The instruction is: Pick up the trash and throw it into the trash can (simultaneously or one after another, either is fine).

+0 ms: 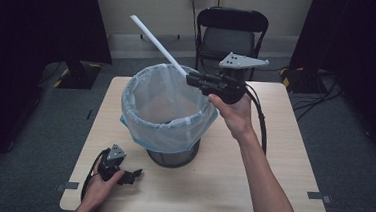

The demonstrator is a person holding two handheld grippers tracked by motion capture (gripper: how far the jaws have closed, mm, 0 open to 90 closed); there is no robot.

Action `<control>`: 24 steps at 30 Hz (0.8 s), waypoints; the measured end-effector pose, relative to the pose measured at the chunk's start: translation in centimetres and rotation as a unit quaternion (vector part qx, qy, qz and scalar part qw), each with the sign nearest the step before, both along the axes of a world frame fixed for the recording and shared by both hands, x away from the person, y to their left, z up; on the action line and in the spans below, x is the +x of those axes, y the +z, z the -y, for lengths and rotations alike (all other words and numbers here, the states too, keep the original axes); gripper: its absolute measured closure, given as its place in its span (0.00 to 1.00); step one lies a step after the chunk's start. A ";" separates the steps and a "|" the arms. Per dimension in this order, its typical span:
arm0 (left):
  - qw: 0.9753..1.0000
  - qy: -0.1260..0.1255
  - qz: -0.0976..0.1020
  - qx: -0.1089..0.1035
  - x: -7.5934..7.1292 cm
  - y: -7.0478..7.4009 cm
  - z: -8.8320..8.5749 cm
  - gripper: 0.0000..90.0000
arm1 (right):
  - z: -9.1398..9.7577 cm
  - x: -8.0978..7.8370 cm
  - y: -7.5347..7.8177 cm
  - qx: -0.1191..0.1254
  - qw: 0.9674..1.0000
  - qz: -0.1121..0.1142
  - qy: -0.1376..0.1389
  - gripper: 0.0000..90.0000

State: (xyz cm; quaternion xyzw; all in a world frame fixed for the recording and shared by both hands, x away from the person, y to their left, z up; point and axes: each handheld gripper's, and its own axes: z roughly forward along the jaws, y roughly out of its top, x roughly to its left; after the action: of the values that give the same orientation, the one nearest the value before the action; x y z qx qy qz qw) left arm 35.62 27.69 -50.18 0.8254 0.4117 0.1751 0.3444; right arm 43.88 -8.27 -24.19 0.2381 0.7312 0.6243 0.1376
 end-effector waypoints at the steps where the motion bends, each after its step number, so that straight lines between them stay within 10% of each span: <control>1: 1.000 0.000 0.000 0.001 0.0 0.0 0.0 0.00 | -0.1 0.0 0.0 -0.001 1.000 -0.002 0.002 0.89; 24: 1.000 0.000 0.000 0.000 0.0 0.0 0.0 0.00 | -0.6 0.4 -0.6 -0.019 1.000 -0.019 0.004 0.47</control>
State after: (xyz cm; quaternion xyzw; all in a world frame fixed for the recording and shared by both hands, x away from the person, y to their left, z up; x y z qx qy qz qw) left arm 35.62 27.69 -50.18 0.8253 0.4118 0.1751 0.3444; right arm 44.24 -7.67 -24.79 0.2444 0.7465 0.6060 0.1258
